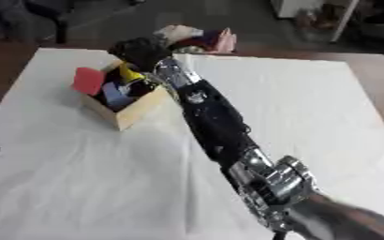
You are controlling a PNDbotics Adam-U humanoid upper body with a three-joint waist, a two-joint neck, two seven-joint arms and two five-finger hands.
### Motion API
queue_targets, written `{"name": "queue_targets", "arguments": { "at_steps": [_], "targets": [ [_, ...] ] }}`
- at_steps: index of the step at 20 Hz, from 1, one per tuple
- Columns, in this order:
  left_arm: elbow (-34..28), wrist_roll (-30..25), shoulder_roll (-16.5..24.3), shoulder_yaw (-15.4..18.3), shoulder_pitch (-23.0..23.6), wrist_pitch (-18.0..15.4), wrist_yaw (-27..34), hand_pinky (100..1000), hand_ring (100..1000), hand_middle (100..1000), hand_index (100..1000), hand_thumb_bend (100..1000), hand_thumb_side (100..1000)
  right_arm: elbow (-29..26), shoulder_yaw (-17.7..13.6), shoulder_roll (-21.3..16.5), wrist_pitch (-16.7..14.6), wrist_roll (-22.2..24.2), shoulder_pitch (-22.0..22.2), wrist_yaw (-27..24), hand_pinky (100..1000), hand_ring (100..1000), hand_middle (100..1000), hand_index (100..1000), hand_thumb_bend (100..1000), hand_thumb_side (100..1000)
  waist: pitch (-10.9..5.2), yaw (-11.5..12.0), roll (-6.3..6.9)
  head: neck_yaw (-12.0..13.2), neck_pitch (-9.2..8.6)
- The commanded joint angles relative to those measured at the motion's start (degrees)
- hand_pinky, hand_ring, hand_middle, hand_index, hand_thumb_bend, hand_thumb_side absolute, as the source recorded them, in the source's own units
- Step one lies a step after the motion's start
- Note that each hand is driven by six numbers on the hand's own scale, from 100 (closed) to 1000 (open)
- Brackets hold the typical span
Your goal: Pick up objects on the table and place them in the box.
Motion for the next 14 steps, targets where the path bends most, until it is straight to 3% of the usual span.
{"name": "queue_targets", "arguments": {
  "at_steps": [1,3,6,7,8,10,13,14],
  "targets": [
    [-0.86,0.37,0.55,0.60,-0.55,-0.09,-0.02,810,672,691,757,100,731,-3.18,0.20,-2.28,-1.51,1.87,-1.13,-1.85,886,903,932,1000,213,529,-0.67,-0.32,0.18,0.53,-0.56],
    [-0.81,0.49,0.63,0.70,-0.39,-0.08,-0.15,810,672,691,757,100,732,-4.75,0.28,-3.07,-2.09,2.95,-0.98,-3.59,885,901,931,1000,187,495,-0.74,-0.64,0.08,0.72,-0.41],
    [-0.80,0.64,0.77,0.87,-0.20,-0.11,-0.28,810,672,691,757,100,732,-7.71,0.55,-4.47,-3.28,3.93,-0.35,-8.12,867,879,914,1000,100,360,-0.84,-1.20,-0.09,1.24,-0.28],
    [-0.77,0.72,0.81,0.95,-0.13,-0.10,-0.34,810,672,691,757,100,732,-8.85,0.74,-5.03,-3.81,4.14,-0.01,-10.64,866,877,913,999,100,351,-0.88,-1.40,-0.17,1.40,-0.19],
    [-0.71,0.82,0.88,1.07,0.00,-0.08,-0.41,810,672,691,757,100,733,-10.34,1.03,-5.79,-4.57,4.26,0.53,-14.01,850,858,897,987,100,252,-1.00,-1.74,-0.28,1.73,0.00],
    [-0.60,1.08,1.08,1.36,0.29,-0.07,-0.59,810,672,691,757,100,733,-14.86,1.75,-8.13,-5.86,4.15,2.53,-22.93,830,832,872,976,100,177,-1.32,-2.62,-0.57,2.55,0.25],
    [-0.52,1.37,1.30,1.59,0.58,-0.10,-0.76,810,672,691,757,100,732,-22.75,3.29,-11.80,-4.48,5.93,6.21,-36.97,825,826,865,974,100,172,-1.68,-3.37,-0.80,3.20,0.35],
    [-0.49,1.55,1.46,1.82,0.74,-0.10,-0.85,810,672,691,756,100,732,-25.48,2.82,-12.51,-3.49,5.85,8.74,-40.63,773,763,802,945,100,300,-1.78,-4.14,-1.05,3.86,0.36]
  ]
}}
